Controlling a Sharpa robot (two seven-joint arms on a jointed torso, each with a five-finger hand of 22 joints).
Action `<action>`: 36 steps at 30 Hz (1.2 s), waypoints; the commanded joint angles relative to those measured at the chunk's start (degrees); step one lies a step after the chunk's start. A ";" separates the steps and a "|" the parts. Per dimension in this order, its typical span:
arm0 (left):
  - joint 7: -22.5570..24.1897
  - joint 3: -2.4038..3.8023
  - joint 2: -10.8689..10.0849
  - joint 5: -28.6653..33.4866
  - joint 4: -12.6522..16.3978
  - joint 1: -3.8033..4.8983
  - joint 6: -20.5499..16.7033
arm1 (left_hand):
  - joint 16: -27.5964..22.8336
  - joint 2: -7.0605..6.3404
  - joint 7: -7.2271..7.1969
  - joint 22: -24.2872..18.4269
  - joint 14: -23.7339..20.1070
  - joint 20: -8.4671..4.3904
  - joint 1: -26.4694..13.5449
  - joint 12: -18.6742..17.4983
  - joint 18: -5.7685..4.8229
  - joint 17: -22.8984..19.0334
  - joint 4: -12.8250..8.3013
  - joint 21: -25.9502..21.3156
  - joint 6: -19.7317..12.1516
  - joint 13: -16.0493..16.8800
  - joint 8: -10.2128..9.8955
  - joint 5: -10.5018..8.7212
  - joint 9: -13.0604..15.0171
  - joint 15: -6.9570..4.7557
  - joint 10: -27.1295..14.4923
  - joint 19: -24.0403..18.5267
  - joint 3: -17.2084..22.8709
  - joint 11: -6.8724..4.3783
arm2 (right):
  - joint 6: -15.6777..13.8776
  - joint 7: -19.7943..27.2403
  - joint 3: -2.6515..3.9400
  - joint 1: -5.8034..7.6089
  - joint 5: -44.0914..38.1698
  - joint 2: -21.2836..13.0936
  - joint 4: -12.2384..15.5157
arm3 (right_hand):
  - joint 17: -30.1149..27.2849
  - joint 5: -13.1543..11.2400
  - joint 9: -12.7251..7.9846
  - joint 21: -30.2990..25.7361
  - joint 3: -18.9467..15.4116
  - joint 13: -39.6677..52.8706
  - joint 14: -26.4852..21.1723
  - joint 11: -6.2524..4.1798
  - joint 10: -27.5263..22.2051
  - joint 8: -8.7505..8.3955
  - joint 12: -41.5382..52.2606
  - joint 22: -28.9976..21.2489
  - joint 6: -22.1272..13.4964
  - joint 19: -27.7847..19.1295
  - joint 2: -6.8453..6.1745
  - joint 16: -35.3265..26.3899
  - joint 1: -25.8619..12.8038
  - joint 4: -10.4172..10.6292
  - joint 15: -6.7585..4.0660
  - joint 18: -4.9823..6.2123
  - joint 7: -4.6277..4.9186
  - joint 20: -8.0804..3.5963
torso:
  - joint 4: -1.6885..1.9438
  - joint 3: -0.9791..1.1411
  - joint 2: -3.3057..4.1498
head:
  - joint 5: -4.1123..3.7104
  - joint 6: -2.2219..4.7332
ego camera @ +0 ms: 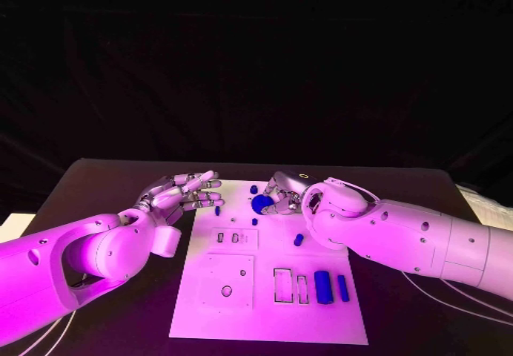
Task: Assemble the parts on the task board
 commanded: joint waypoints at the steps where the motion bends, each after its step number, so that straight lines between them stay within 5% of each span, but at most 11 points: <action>1: 0.19 0.04 0.14 -0.24 0.02 0.08 1.06 | 0.20 0.06 0.00 0.07 -0.36 0.05 0.30 0.38 0.49 0.09 -0.31 0.19 -0.01 0.00 0.18 0.19 0.05 -0.10 -0.40 -0.32 -0.06 0.04 | 0.10 0.54 0.00 -0.10 0.33 0.20 -0.16 | 6.00 0.26 0.12 0.03 -0.12 0.13 4.09 0.11 0.26 0.40 0.17 0.31 0.48 -0.01 0.75 -0.14 0.41 0.05 0.38 -1.11 -0.01 0.24 | -0.03 -0.04 -0.01 | 0.08 -0.09; 26: -0.11 0.03 0.38 -0.24 -0.29 0.07 1.22 | 0.22 0.10 0.00 0.09 -0.44 0.07 0.17 0.39 0.48 0.23 -0.37 0.24 -0.15 -0.03 0.12 0.17 0.03 -0.07 -0.62 -0.38 -0.09 0.06 | -3.48 0.29 0.01 -0.18 0.62 0.53 0.02 | 6.15 0.69 0.32 0.18 -0.54 0.49 4.14 -0.08 0.53 0.52 0.49 0.60 1.64 0.18 1.75 -0.07 -0.88 1.49 0.23 -1.17 -0.26 0.12 | -0.10 0.02 -0.02 | -0.08 -0.09; 36: -0.29 0.03 0.41 -0.25 -0.31 0.07 1.33 | 0.22 0.10 0.00 0.09 -0.44 0.07 0.17 0.39 0.48 0.23 -0.37 0.24 -0.15 -0.03 0.12 0.17 0.03 -0.07 -0.62 -0.38 -0.09 0.06 | -0.97 -0.26 0.01 -0.18 -0.13 0.97 -0.23 | 5.99 0.32 0.35 0.09 -0.46 0.34 4.10 -0.18 0.36 0.49 0.24 0.39 1.88 0.03 1.63 -0.17 -0.14 1.12 0.15 -1.11 -0.35 0.06 | -0.07 -0.01 -0.05 | -0.15 -0.25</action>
